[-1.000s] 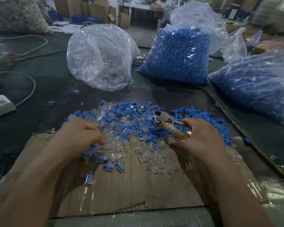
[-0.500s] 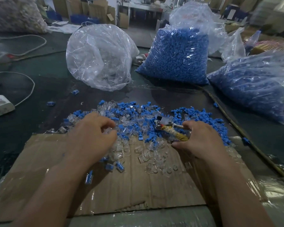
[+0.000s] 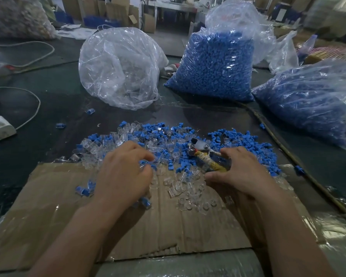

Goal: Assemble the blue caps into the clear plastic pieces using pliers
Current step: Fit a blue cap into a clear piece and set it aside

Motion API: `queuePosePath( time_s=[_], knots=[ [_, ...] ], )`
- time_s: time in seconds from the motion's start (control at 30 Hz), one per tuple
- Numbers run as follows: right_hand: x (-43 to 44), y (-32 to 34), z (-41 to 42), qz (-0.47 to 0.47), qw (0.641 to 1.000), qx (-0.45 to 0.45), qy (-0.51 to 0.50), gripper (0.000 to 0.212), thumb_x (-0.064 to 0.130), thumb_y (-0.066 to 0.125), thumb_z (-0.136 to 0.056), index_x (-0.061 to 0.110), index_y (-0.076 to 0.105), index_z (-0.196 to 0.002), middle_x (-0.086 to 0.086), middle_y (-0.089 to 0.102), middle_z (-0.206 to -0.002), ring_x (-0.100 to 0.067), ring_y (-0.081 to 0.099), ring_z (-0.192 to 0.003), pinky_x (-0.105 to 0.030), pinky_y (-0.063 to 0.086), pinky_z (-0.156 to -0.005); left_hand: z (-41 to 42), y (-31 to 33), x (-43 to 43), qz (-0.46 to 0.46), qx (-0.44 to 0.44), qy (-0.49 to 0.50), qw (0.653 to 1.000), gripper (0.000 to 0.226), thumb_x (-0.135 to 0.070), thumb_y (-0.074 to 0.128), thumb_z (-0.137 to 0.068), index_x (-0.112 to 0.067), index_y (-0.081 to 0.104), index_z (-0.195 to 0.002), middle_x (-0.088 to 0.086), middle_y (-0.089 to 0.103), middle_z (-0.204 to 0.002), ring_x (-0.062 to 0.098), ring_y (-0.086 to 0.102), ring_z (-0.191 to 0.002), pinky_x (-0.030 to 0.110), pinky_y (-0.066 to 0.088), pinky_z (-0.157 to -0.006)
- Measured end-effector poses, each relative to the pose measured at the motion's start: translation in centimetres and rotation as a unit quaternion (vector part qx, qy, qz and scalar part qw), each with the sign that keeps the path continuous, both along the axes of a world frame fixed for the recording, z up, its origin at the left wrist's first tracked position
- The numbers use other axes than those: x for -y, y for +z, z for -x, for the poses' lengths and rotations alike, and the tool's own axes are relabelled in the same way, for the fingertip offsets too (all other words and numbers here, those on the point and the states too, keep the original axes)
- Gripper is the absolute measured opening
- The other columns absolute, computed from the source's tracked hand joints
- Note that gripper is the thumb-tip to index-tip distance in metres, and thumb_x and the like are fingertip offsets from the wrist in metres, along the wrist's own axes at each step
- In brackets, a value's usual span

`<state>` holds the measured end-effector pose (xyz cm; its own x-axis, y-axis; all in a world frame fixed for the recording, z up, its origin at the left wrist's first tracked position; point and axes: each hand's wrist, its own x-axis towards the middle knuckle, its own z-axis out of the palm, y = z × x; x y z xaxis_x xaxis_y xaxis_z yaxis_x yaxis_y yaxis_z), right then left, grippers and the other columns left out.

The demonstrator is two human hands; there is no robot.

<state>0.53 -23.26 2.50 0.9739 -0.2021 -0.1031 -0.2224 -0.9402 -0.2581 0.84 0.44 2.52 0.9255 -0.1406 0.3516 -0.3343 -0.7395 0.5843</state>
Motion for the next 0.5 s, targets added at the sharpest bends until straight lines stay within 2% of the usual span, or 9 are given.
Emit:
queuePosePath(
  time_s=[0.07, 0.17, 0.23, 0.33, 0.4, 0.5],
  knots=[
    [-0.1, 0.1, 0.0, -0.009, 1.000, -0.001, 0.005, 0.100, 0.072, 0.062, -0.058, 0.025, 0.031, -0.140, 0.002, 0.038, -0.134, -0.019, 0.034, -0.124, -0.036, 0.031, -0.101, -0.2, 0.0, -0.2, -0.002, -0.014, 0.007, 1.000, 0.019, -0.006, 0.060, -0.081, -0.016, 0.070, -0.092, -0.011, 0.051, -0.087, 0.002, 0.044, -0.079, 0.023, 0.032, -0.072],
    [-0.4, 0.3, 0.1, -0.024, 0.999, 0.024, 0.007, 0.095, 0.071, 0.059, -0.059, 0.025, 0.035, -0.138, 0.002, 0.040, -0.135, -0.018, 0.035, -0.124, -0.035, 0.030, -0.101, -0.6, 0.0, -0.6, 0.002, -0.031, 0.018, 0.999, 0.020, -0.008, 0.058, -0.083, -0.020, 0.069, -0.094, -0.016, 0.046, -0.082, 0.003, 0.044, -0.079, 0.018, 0.032, -0.065],
    [-1.0, 0.4, 0.2, -0.022, 0.995, 0.099, 0.019, 0.079, 0.065, 0.059, -0.067, 0.024, 0.043, -0.133, 0.002, 0.044, -0.133, -0.015, 0.037, -0.121, -0.032, 0.029, -0.099, -0.5, 0.0, -0.5, 0.004, -0.028, 0.016, 0.999, 0.018, -0.008, 0.060, -0.082, -0.019, 0.070, -0.093, -0.014, 0.049, -0.082, 0.004, 0.046, -0.080, 0.019, 0.033, -0.066],
    [-3.0, 0.6, 0.2, -0.046, 0.965, 0.237, 0.099, 0.043, 0.046, 0.063, -0.077, 0.021, 0.063, -0.111, 0.004, 0.060, -0.113, -0.004, 0.042, -0.100, -0.024, 0.027, -0.091, 0.2, 0.1, 0.3, -0.017, 0.023, -0.043, 0.999, 0.013, -0.006, 0.070, -0.074, -0.014, 0.072, -0.084, -0.009, 0.058, -0.082, 0.006, 0.050, -0.076, 0.021, 0.036, -0.071],
    [-4.6, 0.4, 0.2, -0.045, 0.954, 0.246, 0.163, 0.029, 0.037, 0.064, -0.080, 0.019, 0.068, -0.102, 0.005, 0.065, -0.103, -0.001, 0.042, -0.092, -0.024, 0.030, -0.093, 0.6, -0.4, 1.0, -0.066, 0.050, -0.090, 0.993, 0.015, -0.009, 0.076, -0.069, -0.015, 0.073, -0.082, -0.004, 0.066, -0.080, 0.011, 0.057, -0.074, 0.031, 0.042, -0.076],
    [-6.1, -0.2, 0.0, -0.009, 0.950, 0.212, 0.228, 0.024, 0.034, 0.059, -0.086, 0.021, 0.067, -0.105, 0.006, 0.065, -0.104, -0.003, 0.048, -0.095, -0.025, 0.029, -0.096, 0.7, -1.1, 1.6, -0.152, 0.051, -0.118, 0.980, 0.019, -0.022, 0.078, -0.068, -0.021, 0.073, -0.087, -0.004, 0.070, -0.084, 0.017, 0.063, -0.081, 0.037, 0.043, -0.078]
  ],
)
